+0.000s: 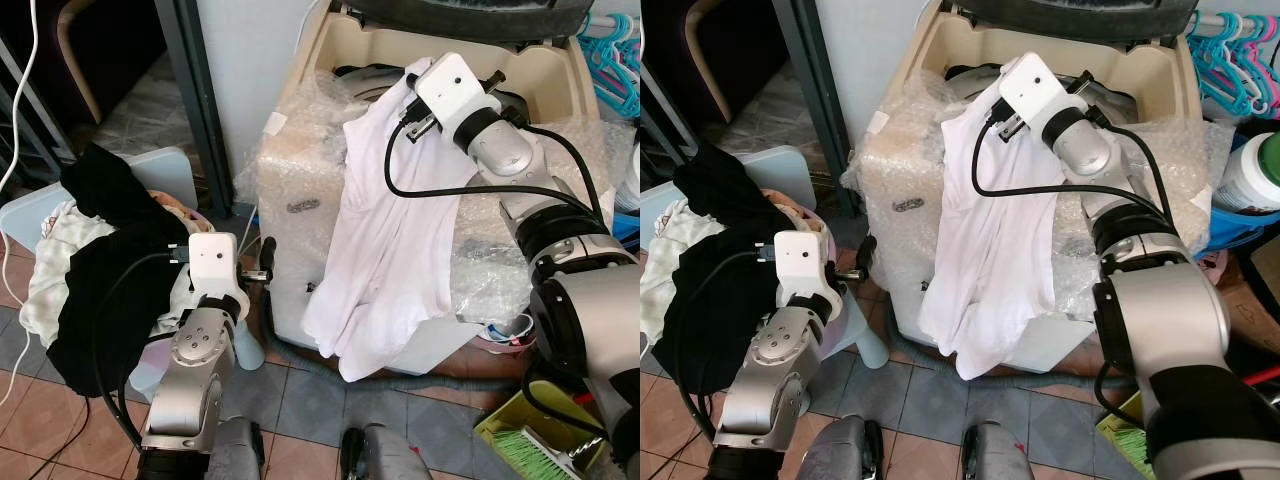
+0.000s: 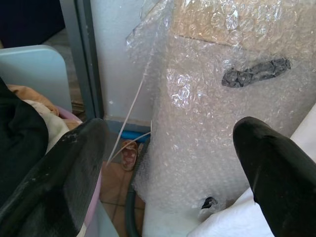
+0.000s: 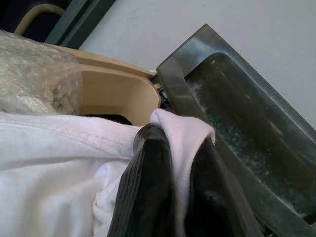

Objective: Clothes washing

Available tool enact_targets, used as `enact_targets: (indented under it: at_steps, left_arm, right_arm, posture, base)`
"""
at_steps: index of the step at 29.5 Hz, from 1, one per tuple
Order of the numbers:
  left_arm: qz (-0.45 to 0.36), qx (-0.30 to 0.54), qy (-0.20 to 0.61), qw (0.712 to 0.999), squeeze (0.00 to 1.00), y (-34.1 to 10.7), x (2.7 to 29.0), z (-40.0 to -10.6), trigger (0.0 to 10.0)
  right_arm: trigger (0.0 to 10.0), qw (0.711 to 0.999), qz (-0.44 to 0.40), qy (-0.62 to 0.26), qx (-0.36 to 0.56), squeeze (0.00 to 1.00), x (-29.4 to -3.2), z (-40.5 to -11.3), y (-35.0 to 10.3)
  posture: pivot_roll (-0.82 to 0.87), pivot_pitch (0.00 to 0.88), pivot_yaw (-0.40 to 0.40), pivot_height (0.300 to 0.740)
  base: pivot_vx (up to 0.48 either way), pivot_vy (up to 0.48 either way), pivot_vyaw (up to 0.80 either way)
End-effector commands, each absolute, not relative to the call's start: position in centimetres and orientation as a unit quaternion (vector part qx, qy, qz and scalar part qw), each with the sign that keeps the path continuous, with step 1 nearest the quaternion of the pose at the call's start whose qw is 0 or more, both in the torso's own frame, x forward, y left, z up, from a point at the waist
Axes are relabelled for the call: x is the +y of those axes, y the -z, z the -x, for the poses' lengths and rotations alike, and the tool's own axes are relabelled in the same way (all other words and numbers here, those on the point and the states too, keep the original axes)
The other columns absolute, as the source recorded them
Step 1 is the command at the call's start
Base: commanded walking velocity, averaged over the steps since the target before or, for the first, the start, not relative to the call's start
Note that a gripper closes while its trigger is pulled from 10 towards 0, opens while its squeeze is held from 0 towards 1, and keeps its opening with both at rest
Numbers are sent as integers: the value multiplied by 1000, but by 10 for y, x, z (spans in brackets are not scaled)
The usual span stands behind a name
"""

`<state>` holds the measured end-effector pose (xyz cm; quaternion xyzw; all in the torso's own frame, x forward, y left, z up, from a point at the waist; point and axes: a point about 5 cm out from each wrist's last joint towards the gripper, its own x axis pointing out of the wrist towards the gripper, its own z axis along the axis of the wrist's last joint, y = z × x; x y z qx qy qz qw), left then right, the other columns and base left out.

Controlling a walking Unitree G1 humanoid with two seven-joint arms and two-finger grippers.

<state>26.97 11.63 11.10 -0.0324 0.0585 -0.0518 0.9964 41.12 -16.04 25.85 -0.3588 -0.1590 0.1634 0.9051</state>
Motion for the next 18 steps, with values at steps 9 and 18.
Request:
enact_targets:
  at_steps: [9, 18]
  left_arm:
    - [34, 41, 54, 997, 0, -119, 114, -268, 10000]
    - [28, 22, -33, 999, 0, -128, 146, -267, 10000]
  right_arm:
    - [10000, 928, 283, -143, -193, 0, -172, -407, -268]
    - [10000, 914, 280, -110, -273, 0, -189, -397, -311]
  posture:
    - [38, 115, -32, 728]
    - [34, 112, -19, 728]
  base:
    - [0, 0, 0]
    - [0, 0, 325]
